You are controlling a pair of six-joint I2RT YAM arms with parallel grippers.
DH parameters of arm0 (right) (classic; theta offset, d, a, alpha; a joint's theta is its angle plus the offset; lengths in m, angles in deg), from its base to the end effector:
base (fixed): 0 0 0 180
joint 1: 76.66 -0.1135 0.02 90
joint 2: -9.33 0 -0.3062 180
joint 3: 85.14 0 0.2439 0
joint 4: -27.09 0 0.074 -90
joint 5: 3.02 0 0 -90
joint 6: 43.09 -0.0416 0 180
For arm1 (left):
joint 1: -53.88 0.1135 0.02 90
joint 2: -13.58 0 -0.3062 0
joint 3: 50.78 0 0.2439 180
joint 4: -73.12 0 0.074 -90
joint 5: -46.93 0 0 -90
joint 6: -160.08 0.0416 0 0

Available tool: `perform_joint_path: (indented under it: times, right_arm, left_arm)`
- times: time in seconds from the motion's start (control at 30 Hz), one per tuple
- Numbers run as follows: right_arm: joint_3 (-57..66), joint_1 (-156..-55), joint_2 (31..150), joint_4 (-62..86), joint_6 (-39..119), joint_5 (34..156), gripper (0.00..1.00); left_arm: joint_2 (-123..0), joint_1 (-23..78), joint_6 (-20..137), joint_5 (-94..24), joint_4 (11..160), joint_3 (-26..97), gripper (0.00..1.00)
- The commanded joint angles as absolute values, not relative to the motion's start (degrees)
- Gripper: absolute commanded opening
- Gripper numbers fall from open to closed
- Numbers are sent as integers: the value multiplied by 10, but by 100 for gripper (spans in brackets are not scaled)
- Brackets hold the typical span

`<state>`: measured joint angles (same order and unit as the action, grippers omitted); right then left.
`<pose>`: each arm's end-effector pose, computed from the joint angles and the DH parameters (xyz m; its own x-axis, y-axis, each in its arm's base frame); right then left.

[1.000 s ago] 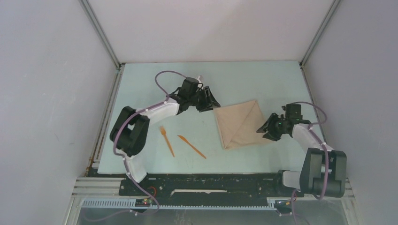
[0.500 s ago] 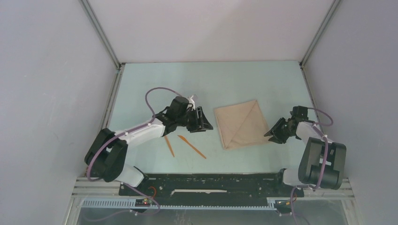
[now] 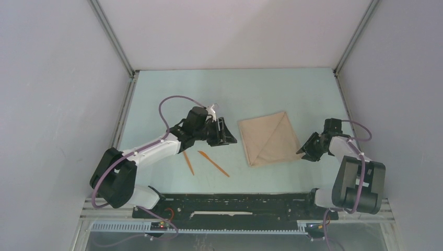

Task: Fold the napkin into a case and place the utensils inside
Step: Fold the top corner of the square-folded napkin at the center of the board.

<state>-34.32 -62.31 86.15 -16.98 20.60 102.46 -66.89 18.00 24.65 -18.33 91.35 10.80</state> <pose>0.2045 -0.0409 0.1975 -0.7496 0.6327 -0.1943 0.5388 0.7539 0.3760 0.2241 -0.1836 0.2691 -0.9150 -0.1367 -0.3797 0.2150 0.6311 -0.7453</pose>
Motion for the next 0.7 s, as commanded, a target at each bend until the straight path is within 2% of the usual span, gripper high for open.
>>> perform_joint_path:
  times: [0.0,0.27,0.47,0.57,0.67]
  right_arm:
    - [-333,-629,874,-161,210,1019,42]
    - [-329,-645,888,-162,209,1011,44]
    - [-322,-649,880,-166,211,1005,32]
    - [-322,-649,876,-167,212,1005,21]
    - [-322,-649,878,-165,215,1009,14]
  left_arm:
    - [-667,178,262,-166,899,111,56]
    - [-666,178,255,-160,887,107,56]
    - [-662,178,254,-161,886,107,56]
    - [-665,178,254,-161,885,107,56]
    - [-665,178,253,-160,883,106,56]
